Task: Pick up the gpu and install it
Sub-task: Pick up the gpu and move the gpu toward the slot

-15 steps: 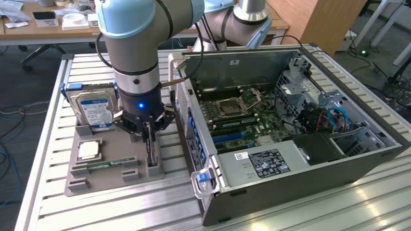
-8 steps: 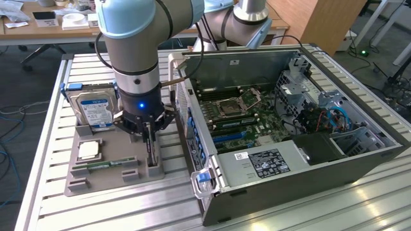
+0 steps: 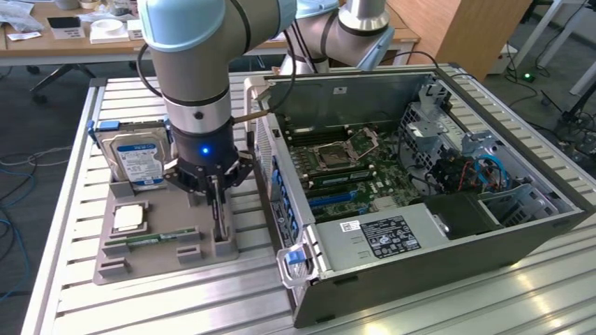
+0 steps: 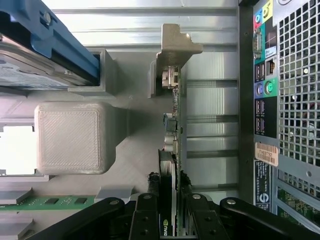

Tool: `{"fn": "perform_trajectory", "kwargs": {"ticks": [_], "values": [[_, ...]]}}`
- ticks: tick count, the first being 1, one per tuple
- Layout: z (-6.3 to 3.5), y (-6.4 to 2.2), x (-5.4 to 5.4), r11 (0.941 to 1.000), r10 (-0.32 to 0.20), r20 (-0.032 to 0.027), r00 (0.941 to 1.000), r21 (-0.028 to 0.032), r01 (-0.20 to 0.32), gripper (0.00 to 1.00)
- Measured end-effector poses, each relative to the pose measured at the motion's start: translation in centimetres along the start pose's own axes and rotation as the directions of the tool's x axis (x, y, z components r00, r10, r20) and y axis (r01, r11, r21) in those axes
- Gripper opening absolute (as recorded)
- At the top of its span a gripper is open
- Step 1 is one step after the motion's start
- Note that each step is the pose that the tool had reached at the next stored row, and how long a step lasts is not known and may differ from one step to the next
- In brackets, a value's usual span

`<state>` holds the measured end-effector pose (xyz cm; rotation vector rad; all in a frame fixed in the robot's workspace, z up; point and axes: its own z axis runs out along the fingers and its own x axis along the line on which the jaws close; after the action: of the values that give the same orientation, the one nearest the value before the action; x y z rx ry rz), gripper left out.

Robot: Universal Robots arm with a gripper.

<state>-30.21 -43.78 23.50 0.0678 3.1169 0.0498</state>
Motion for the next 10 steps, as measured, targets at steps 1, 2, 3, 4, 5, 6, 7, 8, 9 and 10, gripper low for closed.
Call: {"fn": "perform_trajectory", "kwargs": {"ticks": [1, 2, 3, 4, 5, 6, 7, 8, 9, 10], "values": [[-0.12, 0.0, 0.0, 1.0, 0.0, -0.0001, 1.0, 0.0, 0.0, 0.26], [-0.26, 0.01, 0.0, 1.0, 0.0, 0.0, 1.0, 0.0, 0.0, 0.26], [-0.39, 0.01, 0.0, 1.0, 0.0, 0.0, 1.0, -0.0001, 0.0, 0.26], [-0.52, 0.02, 0.0, 1.0, 0.0, 0.0, 1.0, 0.0, 0.0, 0.26], [-0.66, 0.02, 0.0, 1.0, 0.0, 0.0, 1.0, 0.0, 0.0, 0.26], [-0.79, 0.03, 0.0, 1.0, 0.0, 0.0, 1.0, 0.0, 0.0, 0.26], [-0.92, 0.03, 0.0, 1.0, 0.0, -0.0001, 1.0, 0.0, 0.0, 0.26], [-1.04, 0.03, 0.0, 1.0, 0.0, -0.0001, 1.0, 0.0, 0.0, 0.26], [-1.16, 0.04, 0.0, 1.0, 0.0, 0.0, 1.0, 0.0, 0.0, 0.26], [-1.3, 0.04, 0.0, 1.0, 0.0, 0.0, 1.0, 0.0, 0.0, 0.26]]}}
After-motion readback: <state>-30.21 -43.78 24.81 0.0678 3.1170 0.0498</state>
